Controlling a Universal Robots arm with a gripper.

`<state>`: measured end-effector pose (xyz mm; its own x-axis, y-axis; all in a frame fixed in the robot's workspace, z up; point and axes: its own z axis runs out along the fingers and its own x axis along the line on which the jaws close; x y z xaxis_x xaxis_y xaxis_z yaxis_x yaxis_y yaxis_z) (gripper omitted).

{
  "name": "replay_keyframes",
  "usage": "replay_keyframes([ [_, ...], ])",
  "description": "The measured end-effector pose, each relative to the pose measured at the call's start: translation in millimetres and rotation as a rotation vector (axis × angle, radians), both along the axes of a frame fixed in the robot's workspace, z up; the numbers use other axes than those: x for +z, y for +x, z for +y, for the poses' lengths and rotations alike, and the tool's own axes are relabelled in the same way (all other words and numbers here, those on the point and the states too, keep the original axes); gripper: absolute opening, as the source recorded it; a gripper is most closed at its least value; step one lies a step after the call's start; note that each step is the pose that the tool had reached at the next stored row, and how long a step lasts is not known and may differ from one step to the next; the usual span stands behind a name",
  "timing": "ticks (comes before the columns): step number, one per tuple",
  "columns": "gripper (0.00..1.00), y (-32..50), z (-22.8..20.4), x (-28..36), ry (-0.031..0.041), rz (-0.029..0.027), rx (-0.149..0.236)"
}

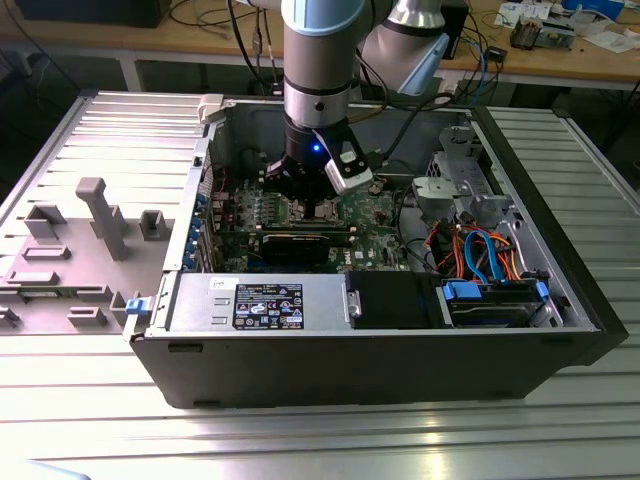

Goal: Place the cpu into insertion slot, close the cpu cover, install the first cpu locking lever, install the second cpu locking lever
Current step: 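Install the second cpu locking lever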

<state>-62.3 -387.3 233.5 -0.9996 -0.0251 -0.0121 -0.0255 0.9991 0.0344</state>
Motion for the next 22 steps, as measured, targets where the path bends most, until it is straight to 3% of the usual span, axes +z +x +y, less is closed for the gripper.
replay_keyframes([
  [2, 0.11, 0.0, -0.3, 0.1, 0.0040, 0.0023, 0.000],
  [4, 0.11, 0.0, -0.2, -0.8, 0.0123, 0.0167, 0.003],
  [6, 0.11, -0.2, -0.5, -1.2, 0.0210, 0.0278, 0.014],
  [8, 0.11, -0.8, -4.2, -1.8, 0.0225, 0.0286, 0.023],
  [11, 0.11, -1.8, -5.1, -3.6, 0.0304, 0.0294, 0.062],
  [16, 0.11, -3.9, -7.2, -4.5, 0.0441, 0.0393, 0.068],
  [20, 0.11, -7.7, -10.1, -4.9, 0.0473, 0.0413, 0.069],
  [22, 0.11, -13.1, -12.4, -5.4, 0.0566, 0.0412, 0.071],
])
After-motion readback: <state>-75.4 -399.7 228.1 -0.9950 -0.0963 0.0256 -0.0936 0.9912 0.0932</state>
